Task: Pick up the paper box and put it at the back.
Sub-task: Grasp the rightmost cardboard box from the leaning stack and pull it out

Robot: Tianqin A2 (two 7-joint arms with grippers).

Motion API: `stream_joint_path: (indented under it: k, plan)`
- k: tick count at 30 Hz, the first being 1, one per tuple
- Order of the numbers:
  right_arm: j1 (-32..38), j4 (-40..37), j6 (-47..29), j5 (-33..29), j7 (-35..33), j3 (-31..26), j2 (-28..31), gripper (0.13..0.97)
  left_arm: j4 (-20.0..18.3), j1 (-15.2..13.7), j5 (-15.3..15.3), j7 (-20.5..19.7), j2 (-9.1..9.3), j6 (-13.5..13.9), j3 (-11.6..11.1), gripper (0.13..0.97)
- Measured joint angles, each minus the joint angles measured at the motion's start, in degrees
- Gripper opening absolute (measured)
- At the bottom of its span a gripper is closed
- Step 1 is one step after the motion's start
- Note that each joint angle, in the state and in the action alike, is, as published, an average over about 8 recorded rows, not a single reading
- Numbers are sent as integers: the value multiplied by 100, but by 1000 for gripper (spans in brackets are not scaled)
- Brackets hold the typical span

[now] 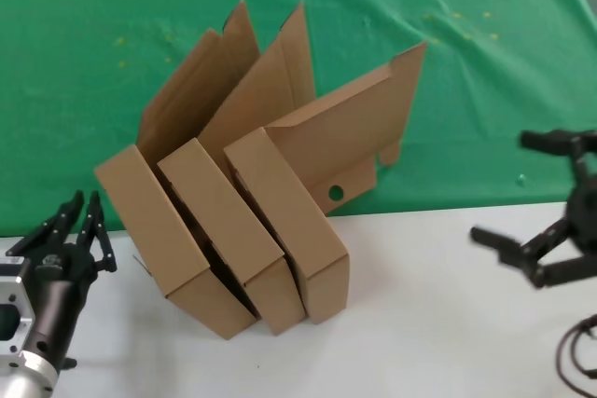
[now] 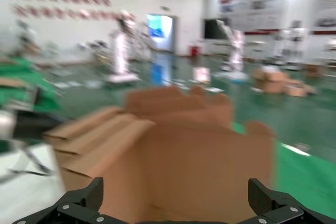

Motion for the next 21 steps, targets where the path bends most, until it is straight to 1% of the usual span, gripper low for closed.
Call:
stream_joint_path:
  k: [3,7,12,17,21]
  plan:
    - [379,-422,-605,133,-100,-274,-185,966,0,0,0,0,0,0,0,229]
    - [857,-1115,-1263,163,-309,-606,-567,966,0,0,0,0,0,0,0,202]
    - [1417,-2159,-1964,102,-676,-912,-1051,966,0,0,0,0,0,0,0,156]
    - [1843,-3097,-2541,55,-937,-1149,-1412,966,0,0,0,0,0,0,0,151]
    - [2059,-3636,-2861,249,-1041,-1536,-1557,957,0,0,0,0,0,0,0,145]
